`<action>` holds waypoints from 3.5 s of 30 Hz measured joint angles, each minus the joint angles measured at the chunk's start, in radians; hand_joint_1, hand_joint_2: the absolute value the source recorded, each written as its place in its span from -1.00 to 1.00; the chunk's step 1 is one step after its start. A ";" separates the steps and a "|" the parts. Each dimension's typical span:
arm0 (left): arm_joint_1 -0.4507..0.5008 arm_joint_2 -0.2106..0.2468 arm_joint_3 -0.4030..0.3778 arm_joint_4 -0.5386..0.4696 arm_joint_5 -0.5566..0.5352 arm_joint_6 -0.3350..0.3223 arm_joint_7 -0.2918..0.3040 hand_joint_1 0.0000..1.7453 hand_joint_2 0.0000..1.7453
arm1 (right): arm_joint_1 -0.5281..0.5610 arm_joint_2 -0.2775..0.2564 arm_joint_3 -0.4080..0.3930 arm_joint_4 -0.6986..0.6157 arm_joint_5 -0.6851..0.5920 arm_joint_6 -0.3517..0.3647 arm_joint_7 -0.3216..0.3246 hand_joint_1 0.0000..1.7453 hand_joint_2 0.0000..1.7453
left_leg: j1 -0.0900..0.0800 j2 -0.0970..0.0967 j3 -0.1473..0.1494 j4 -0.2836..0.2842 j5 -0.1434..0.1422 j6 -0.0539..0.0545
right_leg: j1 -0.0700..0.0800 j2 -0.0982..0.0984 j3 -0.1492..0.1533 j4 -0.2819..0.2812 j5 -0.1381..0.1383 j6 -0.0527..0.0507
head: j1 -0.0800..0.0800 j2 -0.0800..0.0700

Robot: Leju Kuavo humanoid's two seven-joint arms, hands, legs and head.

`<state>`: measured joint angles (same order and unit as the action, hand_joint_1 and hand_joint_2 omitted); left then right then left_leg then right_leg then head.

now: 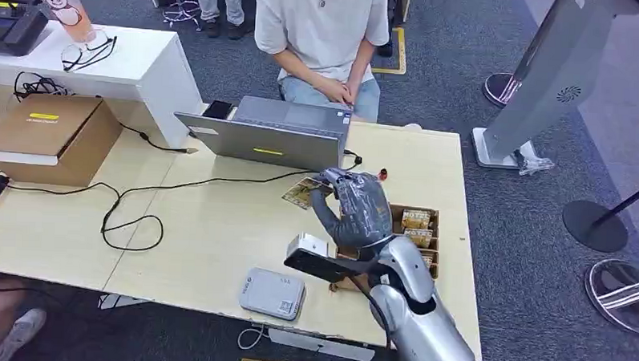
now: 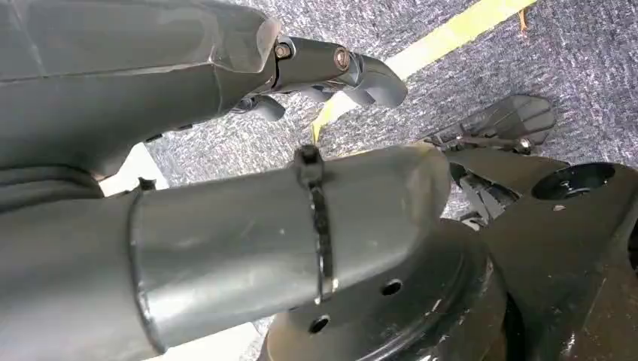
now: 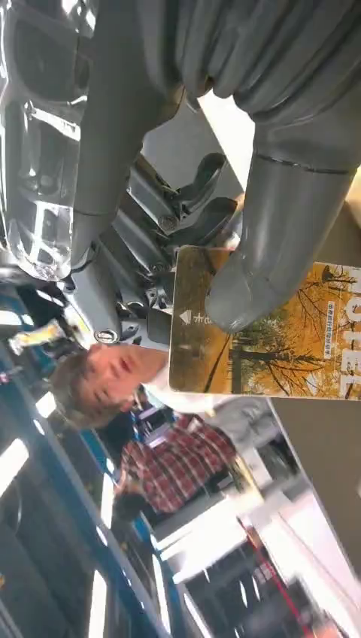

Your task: Pass the card to the sensor for recognition and then transmit it.

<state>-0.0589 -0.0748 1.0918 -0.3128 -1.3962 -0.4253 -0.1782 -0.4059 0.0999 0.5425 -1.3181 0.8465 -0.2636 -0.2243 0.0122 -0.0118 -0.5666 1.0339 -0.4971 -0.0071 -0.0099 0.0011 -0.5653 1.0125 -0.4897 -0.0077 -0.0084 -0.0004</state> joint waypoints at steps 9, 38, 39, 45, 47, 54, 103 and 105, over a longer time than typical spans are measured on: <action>0.006 0.001 0.000 0.000 0.011 -0.001 -0.003 -1.00 -1.00 | 0.051 -0.012 0.032 -0.095 -0.066 0.060 -0.021 1.00 1.00 | 0.000 0.000 0.000 0.000 0.000 0.000 | 0.000 0.000 0.000 0.000 0.000 0.000 | 0.000 0.000; 0.021 0.002 -0.001 0.000 0.019 -0.005 -0.017 -1.00 -1.00 | 0.083 -0.036 0.134 -0.129 -0.240 0.249 -0.068 1.00 1.00 | 0.000 0.000 0.000 0.000 0.000 0.000 | 0.000 0.000 0.000 0.000 0.000 0.000 | 0.000 0.000; 0.021 0.002 -0.001 0.000 0.020 -0.006 -0.018 -1.00 -1.00 | 0.083 -0.036 0.140 -0.128 -0.240 0.254 -0.069 1.00 1.00 | 0.000 0.000 0.000 0.000 0.000 0.000 | 0.000 0.000 0.000 0.000 0.000 0.000 | 0.000 0.000; 0.022 0.001 -0.001 0.000 0.025 -0.008 -0.021 -1.00 -1.00 | 0.081 -0.036 0.188 -0.107 -0.256 0.277 -0.072 1.00 1.00 | 0.000 0.000 0.000 0.000 0.000 0.000 | 0.000 0.000 0.000 0.000 0.000 0.000 | 0.000 0.000; 0.022 0.001 -0.001 0.000 0.026 -0.008 -0.021 -1.00 -1.00 | 0.081 -0.035 0.207 -0.097 -0.257 0.282 -0.073 1.00 1.00 | 0.000 0.000 0.000 0.000 0.000 0.000 | 0.000 0.000 0.000 0.000 0.000 0.000 | 0.000 0.000; 0.022 0.001 -0.001 0.000 0.026 -0.008 -0.021 -1.00 -1.00 | 0.082 -0.029 0.247 -0.068 -0.277 0.306 -0.077 1.00 1.00 | 0.000 0.000 0.000 0.000 0.000 0.000 | 0.000 0.000 0.000 0.000 0.000 0.000 | 0.000 0.000; 0.016 0.003 -0.019 0.015 0.038 -0.003 0.011 -1.00 -1.00 | 0.028 0.013 0.284 0.210 -0.241 0.245 0.084 1.00 1.00 | 0.000 0.000 0.000 0.000 0.000 0.000 | 0.000 0.000 0.000 0.000 0.000 0.000 | 0.000 0.000; 0.016 0.003 -0.019 0.015 0.038 -0.003 0.011 -1.00 -1.00 | 0.027 0.015 0.284 0.216 -0.237 0.244 0.087 1.00 1.00 | 0.000 0.000 0.000 0.000 0.000 0.000 | 0.000 0.000 0.000 0.000 0.000 0.000 | 0.000 0.000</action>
<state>-0.0432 -0.0713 1.0723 -0.2979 -1.3581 -0.4288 -0.1675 -0.3792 0.1148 0.8267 -1.1017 0.6096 -0.0191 -0.1369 0.0122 -0.0118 -0.5667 1.0339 -0.4971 -0.0071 -0.0099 0.0010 -0.5652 1.0125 -0.4896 -0.0077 -0.0084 -0.0004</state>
